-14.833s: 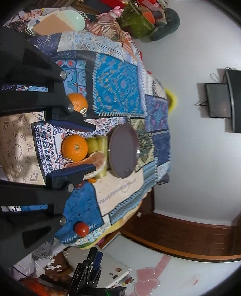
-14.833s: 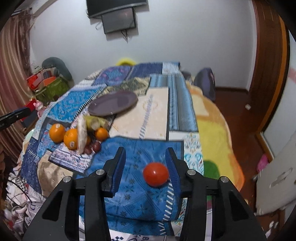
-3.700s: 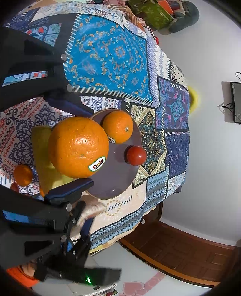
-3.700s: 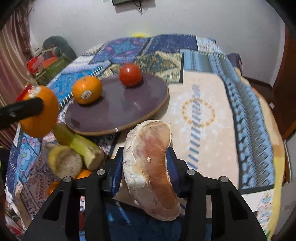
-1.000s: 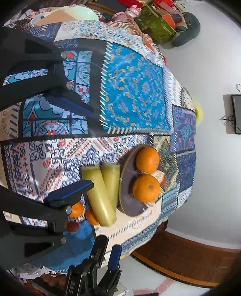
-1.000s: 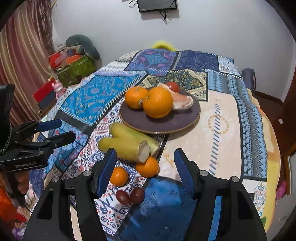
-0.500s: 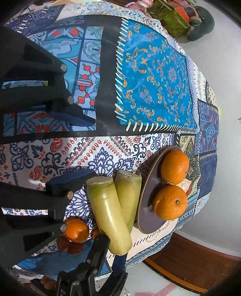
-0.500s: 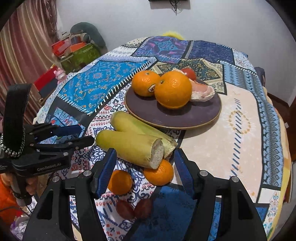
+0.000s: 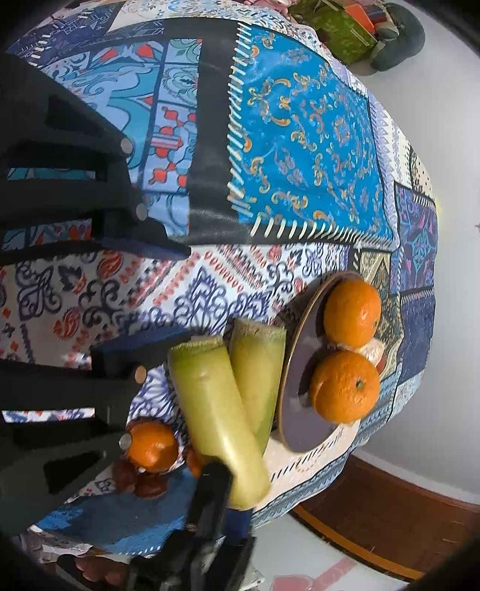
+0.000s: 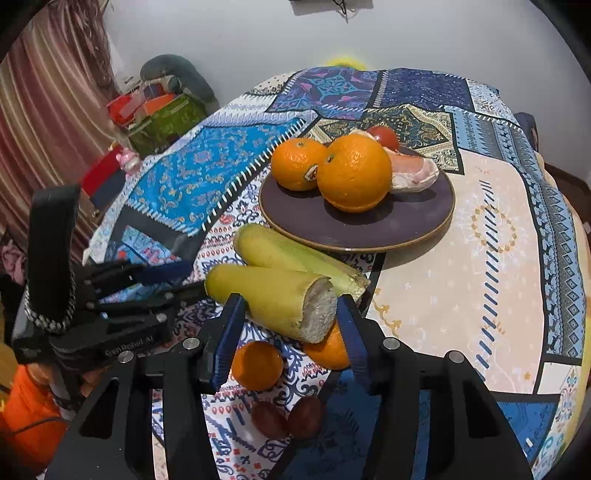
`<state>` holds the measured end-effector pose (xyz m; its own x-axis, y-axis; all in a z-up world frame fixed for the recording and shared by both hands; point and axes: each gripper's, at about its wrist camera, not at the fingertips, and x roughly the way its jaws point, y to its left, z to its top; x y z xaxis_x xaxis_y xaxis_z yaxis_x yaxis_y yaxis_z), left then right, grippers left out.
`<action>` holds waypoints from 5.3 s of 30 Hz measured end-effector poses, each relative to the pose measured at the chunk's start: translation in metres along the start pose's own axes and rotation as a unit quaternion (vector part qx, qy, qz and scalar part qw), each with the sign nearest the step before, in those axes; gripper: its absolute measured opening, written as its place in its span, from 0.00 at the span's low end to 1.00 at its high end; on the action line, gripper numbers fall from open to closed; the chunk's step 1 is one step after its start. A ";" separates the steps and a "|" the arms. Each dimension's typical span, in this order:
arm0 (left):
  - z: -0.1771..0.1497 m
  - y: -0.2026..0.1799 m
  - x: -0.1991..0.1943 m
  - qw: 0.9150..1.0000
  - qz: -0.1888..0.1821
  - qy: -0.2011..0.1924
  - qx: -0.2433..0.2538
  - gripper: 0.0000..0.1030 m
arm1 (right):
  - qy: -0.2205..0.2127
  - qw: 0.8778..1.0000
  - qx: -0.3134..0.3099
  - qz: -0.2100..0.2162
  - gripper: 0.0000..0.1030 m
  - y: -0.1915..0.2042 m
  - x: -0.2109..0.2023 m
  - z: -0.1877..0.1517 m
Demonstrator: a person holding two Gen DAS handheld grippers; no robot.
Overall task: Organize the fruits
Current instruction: 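Move the right gripper down to the corn cobs beside the plate, then grasp a corn cob with the right gripper and lift it, then carry the corn cob onto the plate with the right gripper while the left gripper places a tangerine there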
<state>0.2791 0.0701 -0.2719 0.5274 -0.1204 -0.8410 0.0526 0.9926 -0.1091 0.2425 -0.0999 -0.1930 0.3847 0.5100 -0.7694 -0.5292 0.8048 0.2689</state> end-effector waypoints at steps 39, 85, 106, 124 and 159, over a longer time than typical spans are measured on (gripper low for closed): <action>-0.037 0.026 -0.057 0.999 -0.011 -0.024 -0.042 0.34 | 0.026 0.998 -0.004 0.061 0.42 0.024 -0.017 -0.020; -0.044 -0.014 -0.103 0.999 -0.012 -0.043 -0.014 0.58 | -0.089 0.995 -0.037 -0.014 0.31 0.041 -0.104 -0.001; -0.009 -0.064 -0.015 0.999 -0.004 0.022 0.022 0.58 | -0.083 0.992 0.027 -0.086 0.31 -0.047 -0.115 -0.038; 0.000 -0.059 -0.014 0.999 -0.028 0.003 0.015 0.33 | -0.067 0.994 0.029 -0.083 0.31 -0.052 -0.090 -0.026; 0.095 -0.024 0.020 0.998 -0.031 -0.052 -0.017 0.33 | -0.090 0.995 0.023 -0.046 0.31 -0.055 -0.019 0.062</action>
<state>0.3685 0.0448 -0.2358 0.6090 -0.1788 -0.7727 0.0612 0.9820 -0.1789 0.3112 -0.1351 -0.1576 0.5617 0.4756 -0.6770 -0.4520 0.8618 0.2303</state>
